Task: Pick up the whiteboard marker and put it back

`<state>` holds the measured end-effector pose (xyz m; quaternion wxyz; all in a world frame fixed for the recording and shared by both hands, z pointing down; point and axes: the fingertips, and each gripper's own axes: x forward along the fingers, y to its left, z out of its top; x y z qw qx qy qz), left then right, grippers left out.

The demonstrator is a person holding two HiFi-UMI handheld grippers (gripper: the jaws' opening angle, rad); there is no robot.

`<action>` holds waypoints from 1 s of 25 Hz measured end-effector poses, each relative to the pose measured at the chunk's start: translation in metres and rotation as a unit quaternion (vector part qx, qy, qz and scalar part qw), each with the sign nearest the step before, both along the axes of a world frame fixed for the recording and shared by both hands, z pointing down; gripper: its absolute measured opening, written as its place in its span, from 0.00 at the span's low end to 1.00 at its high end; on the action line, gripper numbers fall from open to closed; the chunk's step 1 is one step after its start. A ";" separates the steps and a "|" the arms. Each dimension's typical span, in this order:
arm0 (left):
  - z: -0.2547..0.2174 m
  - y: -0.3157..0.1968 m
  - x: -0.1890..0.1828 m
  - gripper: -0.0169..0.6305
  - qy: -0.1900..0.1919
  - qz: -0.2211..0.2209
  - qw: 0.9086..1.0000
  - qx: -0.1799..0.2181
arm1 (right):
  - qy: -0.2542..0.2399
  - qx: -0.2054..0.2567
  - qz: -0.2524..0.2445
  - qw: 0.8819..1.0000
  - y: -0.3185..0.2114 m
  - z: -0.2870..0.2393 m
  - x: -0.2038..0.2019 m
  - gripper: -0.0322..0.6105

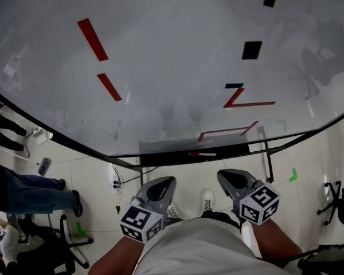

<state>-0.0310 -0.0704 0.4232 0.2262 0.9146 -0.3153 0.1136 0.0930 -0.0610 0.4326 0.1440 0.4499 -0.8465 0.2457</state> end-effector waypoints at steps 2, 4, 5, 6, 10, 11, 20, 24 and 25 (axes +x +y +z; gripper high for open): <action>0.001 0.002 -0.004 0.05 0.003 0.006 1.000 0.000 | 0.005 0.006 0.007 1.000 0.002 -0.005 -0.004 0.05; 0.001 0.006 -0.008 0.05 0.008 0.018 1.000 0.000 | 0.007 0.015 0.017 1.000 0.005 -0.013 -0.013 0.05; 0.001 0.008 -0.010 0.05 0.010 0.024 1.000 0.001 | 0.005 0.019 0.022 1.000 0.007 -0.016 -0.017 0.05; 0.001 0.010 -0.011 0.05 0.012 0.030 0.999 0.003 | 0.003 0.023 0.027 0.999 0.009 -0.018 -0.021 0.05; 0.002 0.017 -0.011 0.05 0.019 0.040 0.999 0.008 | 0.006 0.035 0.043 0.998 0.023 -0.026 -0.024 0.05; 0.001 0.020 -0.012 0.05 0.021 0.039 0.999 0.010 | 0.009 0.037 0.043 0.998 0.027 -0.028 -0.024 0.05; -0.006 0.066 0.002 0.05 0.016 -0.004 1.000 0.024 | -0.001 0.075 0.015 0.997 0.064 -0.053 -0.003 0.05; -0.008 0.102 0.029 0.05 0.007 -0.034 0.999 0.027 | -0.008 0.085 -0.016 0.996 0.105 -0.061 0.021 0.05; -0.009 0.112 0.038 0.05 0.008 -0.041 0.999 0.027 | -0.010 0.087 -0.022 0.996 0.116 -0.060 0.029 0.05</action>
